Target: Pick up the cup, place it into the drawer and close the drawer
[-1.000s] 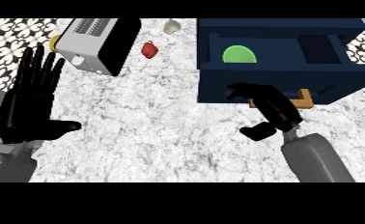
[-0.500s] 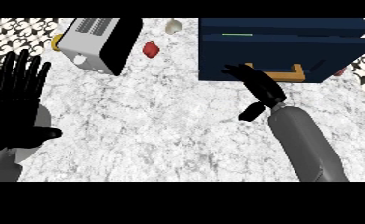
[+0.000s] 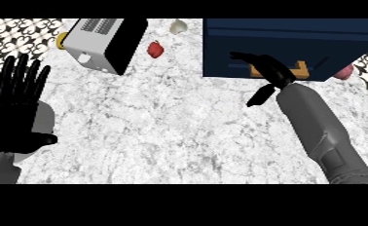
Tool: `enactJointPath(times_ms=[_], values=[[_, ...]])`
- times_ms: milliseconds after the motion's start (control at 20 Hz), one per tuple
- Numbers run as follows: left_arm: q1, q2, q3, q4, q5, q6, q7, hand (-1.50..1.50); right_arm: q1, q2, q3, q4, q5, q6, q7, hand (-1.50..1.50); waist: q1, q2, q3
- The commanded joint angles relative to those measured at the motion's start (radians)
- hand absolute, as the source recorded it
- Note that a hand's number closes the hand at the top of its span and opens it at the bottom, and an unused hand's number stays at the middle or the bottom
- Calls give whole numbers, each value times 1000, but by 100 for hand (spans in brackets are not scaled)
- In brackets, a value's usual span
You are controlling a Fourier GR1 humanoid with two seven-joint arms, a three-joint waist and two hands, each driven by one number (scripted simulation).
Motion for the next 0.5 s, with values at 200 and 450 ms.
enactJointPath(times_ms=[200, 450], values=[[-30, -6, -6, 36, -24, -42, -1, -150, -138, -112, -58, 205, 5, 31, -11, -150, 35, 36, 7], [-54, -41, -20, 48, -57, -14, -17, -150, -184, -129, -79, 242, -10, 48, -25, -150, 37, 37, 7]])
